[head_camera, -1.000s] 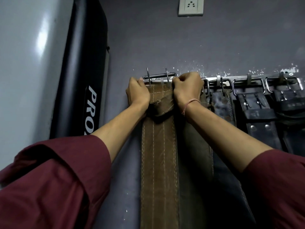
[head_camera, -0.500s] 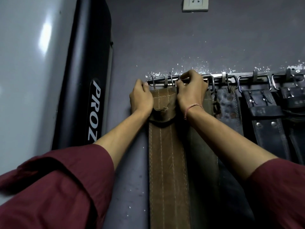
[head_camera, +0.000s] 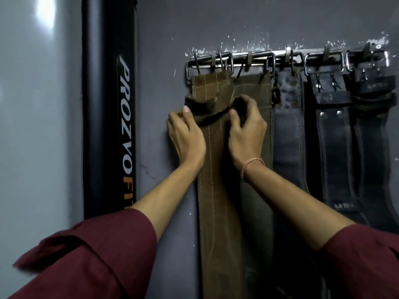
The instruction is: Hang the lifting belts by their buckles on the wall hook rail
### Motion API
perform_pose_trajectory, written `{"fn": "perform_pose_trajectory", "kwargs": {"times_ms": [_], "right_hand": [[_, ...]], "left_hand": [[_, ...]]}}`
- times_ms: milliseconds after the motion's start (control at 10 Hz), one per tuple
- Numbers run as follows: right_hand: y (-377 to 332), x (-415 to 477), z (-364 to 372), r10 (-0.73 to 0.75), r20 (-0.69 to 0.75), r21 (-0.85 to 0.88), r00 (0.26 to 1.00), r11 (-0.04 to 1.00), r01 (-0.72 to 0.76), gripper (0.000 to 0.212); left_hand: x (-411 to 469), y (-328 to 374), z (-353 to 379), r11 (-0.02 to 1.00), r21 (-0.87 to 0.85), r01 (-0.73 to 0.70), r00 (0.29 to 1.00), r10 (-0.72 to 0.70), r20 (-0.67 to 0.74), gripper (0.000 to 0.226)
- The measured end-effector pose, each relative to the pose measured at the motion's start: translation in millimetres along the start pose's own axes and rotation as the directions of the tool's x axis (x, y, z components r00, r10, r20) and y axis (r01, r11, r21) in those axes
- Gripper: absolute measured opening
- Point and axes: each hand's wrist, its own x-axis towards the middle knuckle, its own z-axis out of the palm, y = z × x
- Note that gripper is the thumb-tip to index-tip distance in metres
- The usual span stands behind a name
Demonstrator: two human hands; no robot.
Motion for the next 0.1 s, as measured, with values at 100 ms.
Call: {"fn": "perform_pose_trajectory", "kwargs": {"times_ms": [100], "right_hand": [[10.3,-29.9,-18.4,0.073,0.001,-0.055,0.997,0.996,-0.073,0.032]], "left_hand": [[-27.2,-10.9,-12.0,0.992,0.127,0.007,0.999,-0.003,-0.033,0.03]]}}
